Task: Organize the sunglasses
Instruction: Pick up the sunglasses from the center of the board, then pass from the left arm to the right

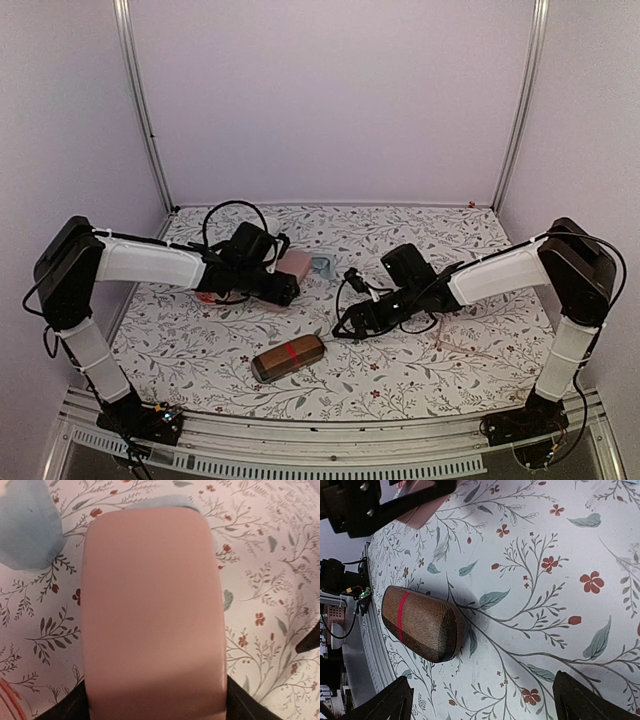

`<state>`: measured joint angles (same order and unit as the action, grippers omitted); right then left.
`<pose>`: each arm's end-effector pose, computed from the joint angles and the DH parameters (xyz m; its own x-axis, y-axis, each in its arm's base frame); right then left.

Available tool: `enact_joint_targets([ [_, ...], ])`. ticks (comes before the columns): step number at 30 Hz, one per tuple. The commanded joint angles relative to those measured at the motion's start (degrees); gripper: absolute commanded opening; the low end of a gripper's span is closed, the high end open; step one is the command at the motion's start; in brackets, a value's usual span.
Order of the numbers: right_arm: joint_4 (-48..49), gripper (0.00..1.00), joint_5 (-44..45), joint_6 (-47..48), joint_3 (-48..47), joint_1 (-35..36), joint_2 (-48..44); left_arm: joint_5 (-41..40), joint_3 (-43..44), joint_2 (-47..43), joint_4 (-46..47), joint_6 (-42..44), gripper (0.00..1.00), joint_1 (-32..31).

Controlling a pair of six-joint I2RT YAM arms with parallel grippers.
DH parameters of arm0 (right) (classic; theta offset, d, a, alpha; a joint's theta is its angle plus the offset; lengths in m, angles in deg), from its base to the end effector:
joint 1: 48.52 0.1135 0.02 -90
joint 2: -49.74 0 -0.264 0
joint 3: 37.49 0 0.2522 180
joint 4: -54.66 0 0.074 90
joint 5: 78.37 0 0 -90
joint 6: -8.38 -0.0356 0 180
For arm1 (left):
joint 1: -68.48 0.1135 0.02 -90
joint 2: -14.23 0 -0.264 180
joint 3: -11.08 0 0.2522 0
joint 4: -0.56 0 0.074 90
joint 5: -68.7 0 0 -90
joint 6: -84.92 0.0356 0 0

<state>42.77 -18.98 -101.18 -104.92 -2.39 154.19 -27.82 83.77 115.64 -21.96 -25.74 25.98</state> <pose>0.2337 0.2692 0.1384 -0.7775 -0.3931 -0.4908 -0.6283 0.5166 0.5817 0.2695 -0.2415 0.1658 -0.7563 0.2175 -0.6170 0.3762 0.9162 -0.1380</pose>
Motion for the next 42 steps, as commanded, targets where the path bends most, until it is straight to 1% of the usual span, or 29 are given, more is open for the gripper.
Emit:
enact_joint_targets([
  [1,3.99,1.0,-2.12,0.8,0.85,-1.66,-3.95,10.28,-5.63,-7.4,13.02,-0.63,0.35,-0.21],
  [4,5.76,1.0,-3.68,1.09,0.57,-2.38,-5.3,16.98,-9.66,-9.73,20.94,-1.54,0.21,-0.03],
  [6,6.91,0.99,-4.24,1.26,0.52,-2.57,-6.45,20.54,-10.89,-10.46,24.24,-2.06,0.17,0.0],
  [13,11.99,0.99,-4.38,-0.44,2.42,-3.09,-10.86,28.68,-14.56,-11.28,34.07,-4.43,0.12,-0.45],
  [21,15.01,0.99,-4.27,-2.89,3.67,-4.43,-11.63,32.8,-15.28,-9.34,40.1,-6.63,0.07,-2.35],
  [24,17.23,0.99,-5.67,-3.66,4.55,-5.21,-11.55,34.73,-15.64,-9.04,42.77,-7.37,0.05,-2.78],
  [27,21.84,0.99,-8.72,-5.34,6.49,-6.39,-11.84,36.61,-15.8,-8.79,44.51,-7.8,0.03,-3.15],
  [32,25.53,0.99,-12.0,-6.74,8.01,-6.93,-12.48,37.88,-15.52,-8.18,45.04,-8.11,0.0,-3.57],
  [37,27.61,0.99,-14.06,-6.9,8.57,-6.92,-12.94,38.64,-15.52,-7.76,45.81,-8.14,0.0,-3.97],
  [40,27.84,0.99,-13.58,-7.02,8.7,-6.92,-13.73,36.47,-15.46,-7.88,45.14,-8.15,0.0,-4.3],
  [42,27.79,0.99,-12.45,-7.44,8.86,-6.93,-14.35,32.87,-14.56,-8.12,41.93,-6.36,0.0,-5.26],
])
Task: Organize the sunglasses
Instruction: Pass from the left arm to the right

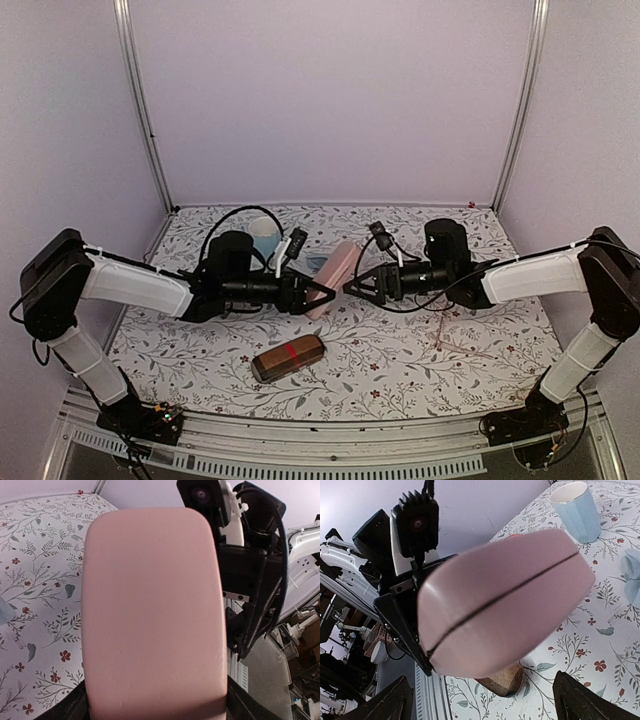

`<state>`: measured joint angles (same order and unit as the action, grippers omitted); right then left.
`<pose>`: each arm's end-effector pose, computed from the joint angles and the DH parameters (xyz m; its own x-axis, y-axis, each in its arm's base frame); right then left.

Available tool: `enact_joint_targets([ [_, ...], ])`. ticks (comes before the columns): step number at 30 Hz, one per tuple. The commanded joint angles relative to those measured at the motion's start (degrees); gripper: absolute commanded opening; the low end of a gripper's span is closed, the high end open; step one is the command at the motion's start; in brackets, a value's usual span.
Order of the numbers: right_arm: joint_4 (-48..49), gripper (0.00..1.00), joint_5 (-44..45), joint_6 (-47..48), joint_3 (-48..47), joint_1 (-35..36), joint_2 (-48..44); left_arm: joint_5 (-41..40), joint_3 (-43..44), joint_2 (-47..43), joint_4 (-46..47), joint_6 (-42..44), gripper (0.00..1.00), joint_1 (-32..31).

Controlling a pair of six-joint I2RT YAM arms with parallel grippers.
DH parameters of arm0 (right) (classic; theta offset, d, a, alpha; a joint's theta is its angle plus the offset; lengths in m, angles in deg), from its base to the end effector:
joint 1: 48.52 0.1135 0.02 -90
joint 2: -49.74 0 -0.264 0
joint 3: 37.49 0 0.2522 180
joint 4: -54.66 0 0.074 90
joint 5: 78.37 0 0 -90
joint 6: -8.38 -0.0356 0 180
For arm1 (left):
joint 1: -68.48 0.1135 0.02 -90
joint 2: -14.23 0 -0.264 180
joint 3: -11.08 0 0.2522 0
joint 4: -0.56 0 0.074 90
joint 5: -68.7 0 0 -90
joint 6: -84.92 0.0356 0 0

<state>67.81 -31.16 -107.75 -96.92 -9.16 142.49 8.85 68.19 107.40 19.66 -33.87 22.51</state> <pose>0.2455 0.2327 0.2041 -0.6614 -0.1245 -0.7396 -0.7431 0.2426 0.6237 0.2226 -0.2559 0.1981 -0.6379 0.0607 -0.7677 0.7399 0.3250 -0.5891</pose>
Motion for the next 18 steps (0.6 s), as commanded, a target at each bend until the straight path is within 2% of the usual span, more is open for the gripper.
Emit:
enact_joint_targets([
  [1,2.64,0.99,0.48,-1.18,0.78,-0.15,-2.92,-6.34,1.74,0.02,-1.9,3.17,0.0,-2.63],
  [5,2.71,0.97,2.81,-5.24,-0.26,-0.08,-2.72,-19.02,6.44,0.53,-11.76,8.54,0.0,-7.16],
  [11,0.39,0.74,7.77,-10.46,-1.46,-0.13,-0.9,-29.97,9.66,1.43,-16.01,10.25,0.0,-11.35],
  [18,0.44,0.56,10.2,-13.68,-1.4,-0.13,0.16,-38.86,12.36,4.08,-19.74,12.8,0.04,-15.34],
])
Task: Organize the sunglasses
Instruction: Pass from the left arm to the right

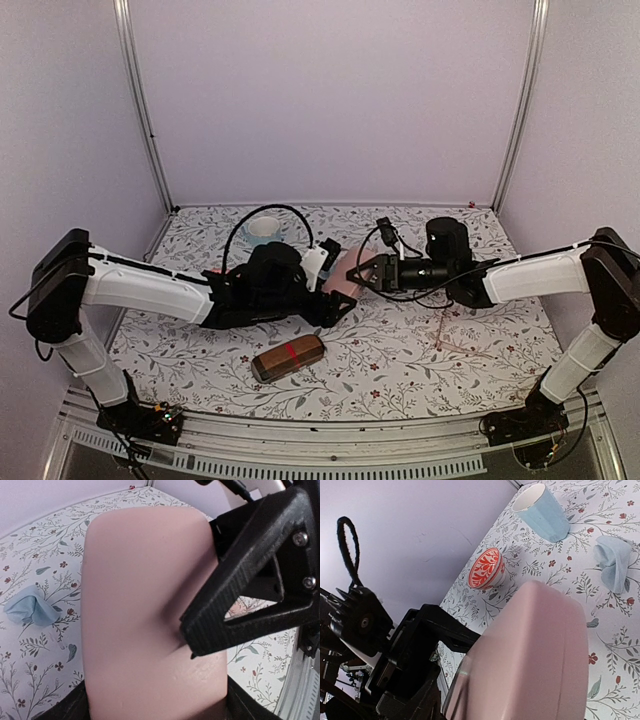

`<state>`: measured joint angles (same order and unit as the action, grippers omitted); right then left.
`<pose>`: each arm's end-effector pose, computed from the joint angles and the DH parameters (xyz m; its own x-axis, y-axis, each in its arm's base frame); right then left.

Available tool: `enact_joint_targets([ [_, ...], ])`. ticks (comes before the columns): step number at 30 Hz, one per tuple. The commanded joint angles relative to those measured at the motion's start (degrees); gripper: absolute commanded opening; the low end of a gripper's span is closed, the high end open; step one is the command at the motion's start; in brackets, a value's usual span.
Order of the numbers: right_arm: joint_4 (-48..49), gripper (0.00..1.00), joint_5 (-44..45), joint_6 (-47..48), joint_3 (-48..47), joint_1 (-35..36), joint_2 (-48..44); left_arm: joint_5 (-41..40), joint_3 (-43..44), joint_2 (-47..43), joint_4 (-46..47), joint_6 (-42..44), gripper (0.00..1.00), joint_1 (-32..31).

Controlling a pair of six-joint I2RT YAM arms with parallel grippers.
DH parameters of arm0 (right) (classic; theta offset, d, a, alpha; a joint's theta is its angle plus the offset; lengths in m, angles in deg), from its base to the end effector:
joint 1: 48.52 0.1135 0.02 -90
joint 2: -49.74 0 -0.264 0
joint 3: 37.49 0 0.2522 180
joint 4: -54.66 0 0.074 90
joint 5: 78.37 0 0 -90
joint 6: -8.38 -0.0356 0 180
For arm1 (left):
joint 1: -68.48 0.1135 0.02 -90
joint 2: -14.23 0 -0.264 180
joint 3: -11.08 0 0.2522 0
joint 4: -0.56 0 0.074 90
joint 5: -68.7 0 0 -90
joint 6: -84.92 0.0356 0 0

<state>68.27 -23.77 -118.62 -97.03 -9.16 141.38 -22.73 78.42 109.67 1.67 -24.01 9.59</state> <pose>0.2490 0.2309 0.2107 -0.7626 0.0090 -0.6468 -0.6045 0.3461 0.7175 0.1894 -0.3122 0.2078 -0.4957 0.1938 -0.8466 0.7227 0.6327 -0.2784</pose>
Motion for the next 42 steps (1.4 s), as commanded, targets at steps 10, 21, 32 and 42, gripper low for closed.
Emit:
enact_joint_targets([
  [10,-0.89,0.41,4.18,-5.12,-1.62,-1.41,3.72,-8.3,1.03,2.65,0.24,3.7,0.16,-4.14],
  [21,-4.58,0.37,-0.52,2.91,-1.72,-4.12,2.06,-0.09,-1.0,0.56,3.1,5.05,0.93,-3.73],
  [32,-10.65,0.37,-10.24,15.76,-1.98,-5.69,-2.5,20.33,-9.54,-5.3,12.02,1.3,0.99,4.69],
  [42,-9.53,0.37,-25.32,19.87,-3.45,-5.69,-5.77,42.54,-10.4,0.27,24.1,-6.97,0.92,9.77],
])
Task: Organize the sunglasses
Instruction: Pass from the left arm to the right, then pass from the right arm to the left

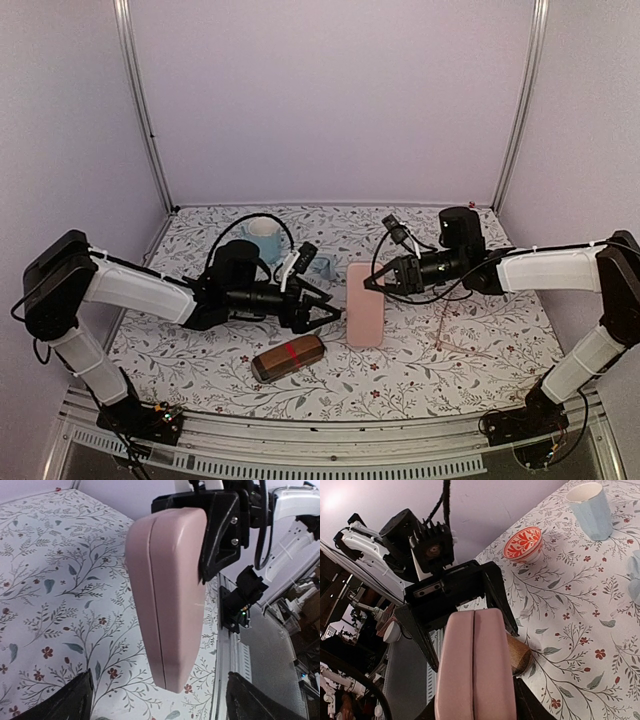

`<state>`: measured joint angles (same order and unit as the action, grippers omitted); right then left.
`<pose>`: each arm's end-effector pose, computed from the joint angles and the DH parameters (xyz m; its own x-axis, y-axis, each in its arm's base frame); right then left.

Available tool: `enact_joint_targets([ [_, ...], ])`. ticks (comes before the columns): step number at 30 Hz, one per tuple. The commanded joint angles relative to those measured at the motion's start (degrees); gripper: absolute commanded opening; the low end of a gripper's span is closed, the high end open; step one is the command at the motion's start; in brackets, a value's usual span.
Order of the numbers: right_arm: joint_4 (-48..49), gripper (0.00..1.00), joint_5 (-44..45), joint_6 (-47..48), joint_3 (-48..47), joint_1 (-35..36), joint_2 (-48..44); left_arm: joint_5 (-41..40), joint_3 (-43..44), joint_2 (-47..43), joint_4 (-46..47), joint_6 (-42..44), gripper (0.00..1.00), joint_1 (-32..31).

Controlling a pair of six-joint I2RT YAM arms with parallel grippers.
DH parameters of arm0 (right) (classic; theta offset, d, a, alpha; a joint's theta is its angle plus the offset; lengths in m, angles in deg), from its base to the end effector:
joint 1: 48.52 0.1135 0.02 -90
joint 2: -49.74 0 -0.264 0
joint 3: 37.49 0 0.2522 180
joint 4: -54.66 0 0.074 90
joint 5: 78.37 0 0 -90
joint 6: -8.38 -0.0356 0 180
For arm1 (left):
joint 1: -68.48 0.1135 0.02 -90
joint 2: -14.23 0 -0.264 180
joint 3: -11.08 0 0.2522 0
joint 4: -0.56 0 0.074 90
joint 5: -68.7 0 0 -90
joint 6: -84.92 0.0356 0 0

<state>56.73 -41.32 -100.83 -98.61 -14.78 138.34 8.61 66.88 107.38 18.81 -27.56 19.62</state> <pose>0.2532 0.2033 0.2201 -0.6443 -0.1920 -0.7403 -0.7647 0.1734 0.6206 0.2064 -0.2633 0.1898 -0.5671 0.1453 -0.8108 0.8073 0.2933 -0.5121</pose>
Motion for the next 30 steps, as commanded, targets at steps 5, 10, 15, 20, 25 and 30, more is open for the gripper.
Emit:
enact_joint_targets([
  [5,6.24,0.36,-8.82,-1.26,-1.67,-0.07,-3.29,12.66,2.5,6.31,10.88,-5.96,0.84,-0.75],
  [10,13.15,0.35,-9.8,-6.65,-0.29,-0.07,-2.77,10.73,4.52,8.57,12.6,-6.36,0.77,-1.78],
  [15,18.93,0.35,-8.85,-11.78,1.09,0.01,-2.38,10.17,5.48,10.48,16.99,-7.92,0.7,-3.04],
  [20,20.96,0.34,-7.26,-14.08,1.67,0.0,-1.95,11.07,5.2,11.46,20.88,-9.9,0.64,-3.62],
  [25,22.98,0.34,-6.75,-15.03,2.05,-0.02,-1.12,11.54,4.65,12.15,24.44,-11.84,0.52,-3.81],
  [30,24.1,0.36,-5.72,-16.32,2.22,0.01,-0.41,11.3,4.75,12.0,24.86,-11.94,0.33,-3.87],
])
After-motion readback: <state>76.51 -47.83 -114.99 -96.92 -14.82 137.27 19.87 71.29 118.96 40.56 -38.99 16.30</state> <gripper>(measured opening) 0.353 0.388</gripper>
